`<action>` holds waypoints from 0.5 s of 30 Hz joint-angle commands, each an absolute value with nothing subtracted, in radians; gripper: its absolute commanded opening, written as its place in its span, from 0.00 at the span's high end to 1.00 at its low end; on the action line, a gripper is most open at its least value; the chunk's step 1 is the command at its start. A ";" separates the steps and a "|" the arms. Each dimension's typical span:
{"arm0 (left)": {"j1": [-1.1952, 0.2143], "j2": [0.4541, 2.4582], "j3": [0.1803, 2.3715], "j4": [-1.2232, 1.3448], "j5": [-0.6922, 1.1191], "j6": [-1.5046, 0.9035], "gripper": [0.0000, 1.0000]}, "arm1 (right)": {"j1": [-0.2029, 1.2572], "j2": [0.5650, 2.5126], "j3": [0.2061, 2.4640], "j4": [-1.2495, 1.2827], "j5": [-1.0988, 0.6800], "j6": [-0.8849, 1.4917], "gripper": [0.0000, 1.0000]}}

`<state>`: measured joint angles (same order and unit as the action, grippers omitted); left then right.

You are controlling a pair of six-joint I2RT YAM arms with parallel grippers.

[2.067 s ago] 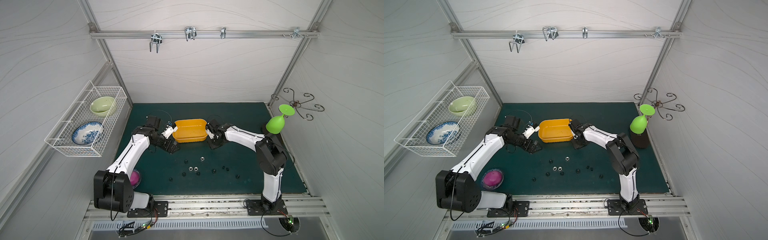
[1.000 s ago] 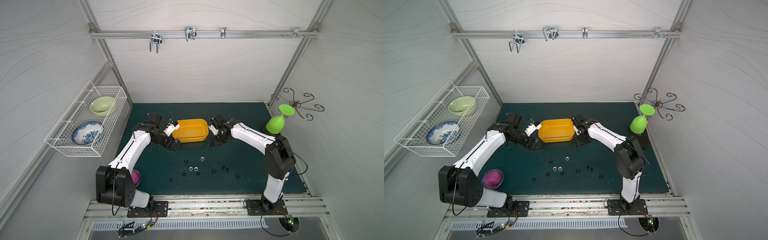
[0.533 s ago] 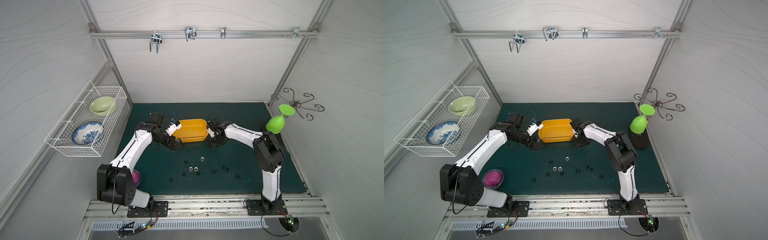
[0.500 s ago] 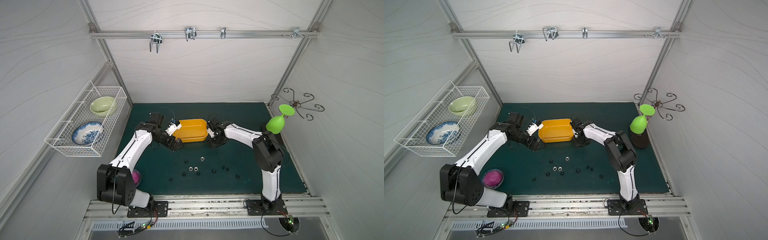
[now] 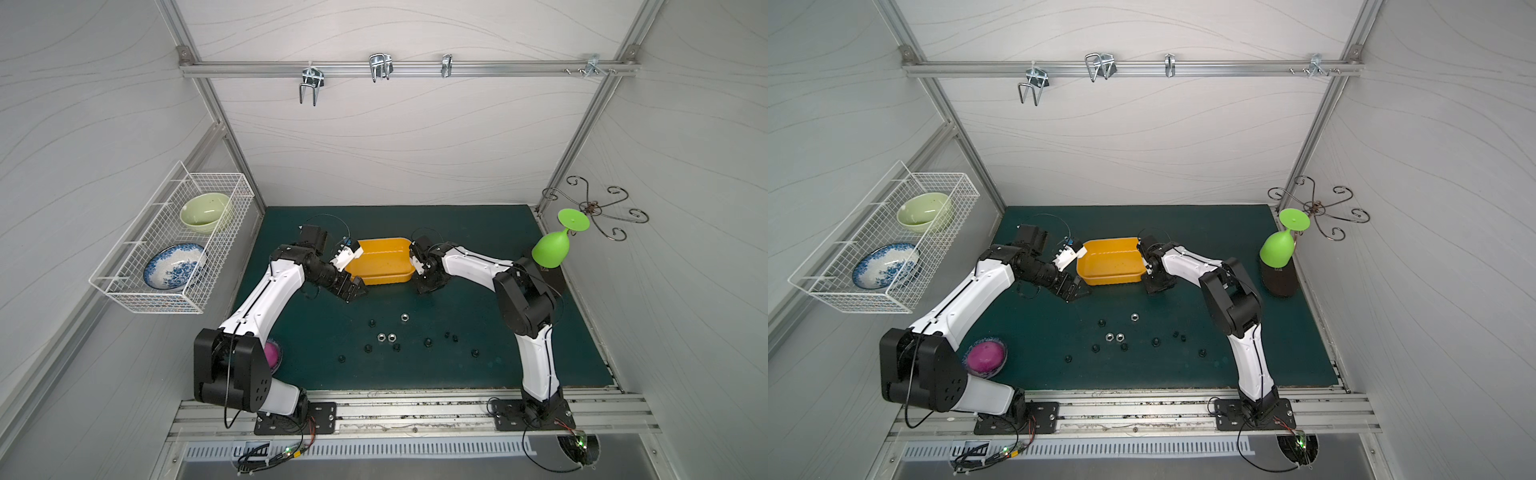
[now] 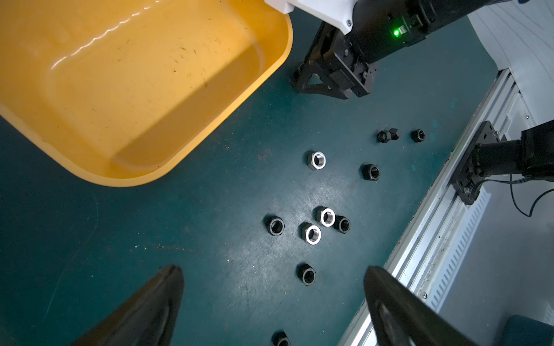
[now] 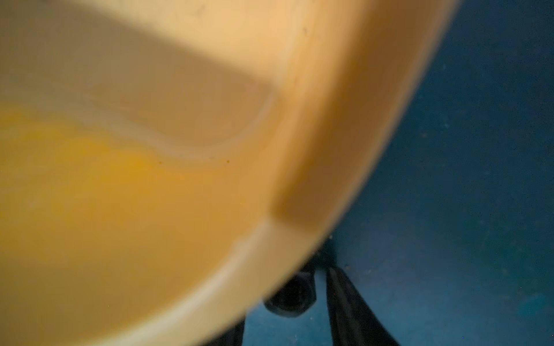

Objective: Put the nuts on the desktop into the storage box
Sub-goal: Pick up the nut from the center of the board.

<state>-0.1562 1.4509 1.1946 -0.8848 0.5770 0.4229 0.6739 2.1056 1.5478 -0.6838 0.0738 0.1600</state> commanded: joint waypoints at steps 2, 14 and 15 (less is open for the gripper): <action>-0.158 1.456 1.204 -0.866 0.594 0.425 0.01 | 0.668 2.129 1.547 -0.682 0.090 0.158 0.64; -0.159 1.457 1.205 -0.868 0.596 0.425 0.01 | 0.673 2.066 1.534 -0.711 0.100 0.157 0.84; -0.158 1.456 1.205 -0.868 0.595 0.426 0.01 | 0.676 2.053 1.535 -0.719 0.106 0.156 0.83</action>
